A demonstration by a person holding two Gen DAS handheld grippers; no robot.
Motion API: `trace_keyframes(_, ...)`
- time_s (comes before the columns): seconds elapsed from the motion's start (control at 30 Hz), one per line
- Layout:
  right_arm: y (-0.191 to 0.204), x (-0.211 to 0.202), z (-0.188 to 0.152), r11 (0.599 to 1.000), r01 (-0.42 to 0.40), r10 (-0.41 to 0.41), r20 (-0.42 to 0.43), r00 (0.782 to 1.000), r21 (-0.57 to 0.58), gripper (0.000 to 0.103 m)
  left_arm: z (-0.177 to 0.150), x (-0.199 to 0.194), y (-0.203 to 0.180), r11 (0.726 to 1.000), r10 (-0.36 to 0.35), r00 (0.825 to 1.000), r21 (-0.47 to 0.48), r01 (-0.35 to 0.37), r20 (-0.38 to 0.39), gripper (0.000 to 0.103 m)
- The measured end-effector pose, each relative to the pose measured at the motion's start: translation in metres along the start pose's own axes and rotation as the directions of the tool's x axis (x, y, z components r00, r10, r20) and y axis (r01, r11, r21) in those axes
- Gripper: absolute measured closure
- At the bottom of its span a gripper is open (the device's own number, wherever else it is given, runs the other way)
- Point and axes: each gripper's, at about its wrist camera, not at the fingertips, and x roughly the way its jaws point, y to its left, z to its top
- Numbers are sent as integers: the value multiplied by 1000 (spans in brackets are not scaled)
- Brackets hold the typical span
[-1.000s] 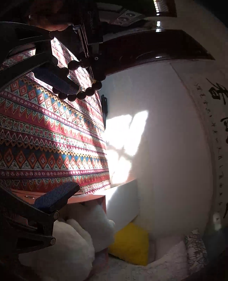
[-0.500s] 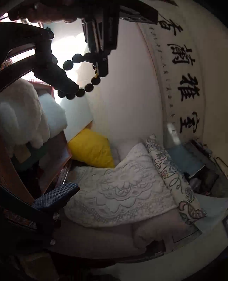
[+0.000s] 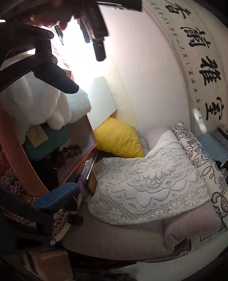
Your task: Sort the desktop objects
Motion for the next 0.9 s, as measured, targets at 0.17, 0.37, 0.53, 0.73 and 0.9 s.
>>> trace_keyframes(0.17, 8, -18, -3, 1000, 15, -14, -28, 1000, 12, 1, -44, -54, 28, 995, 104, 994, -8, -104, 19, 1)
trace_keyframes(0.37, 36, -63, -29, 994, 97, -100, -61, 993, -45, 1, -81, -113, 47, 969, 241, 970, 50, -241, 21, 1)
trace_keyframes(0.53, 62, -102, -61, 994, 81, -91, -155, 984, -70, 1, -108, -159, 60, 967, 249, 968, 51, -249, 14, 1)
trace_keyframes(0.73, 97, -156, -83, 984, 112, -138, -197, 971, -140, 0, -132, -208, 63, 968, 240, 970, 57, -243, 48, 1)
trace_keyframes(0.9, 118, -192, -86, 965, 174, -205, -153, 967, -194, 0, -141, -239, 64, 971, 233, 969, 35, -237, 83, 1)
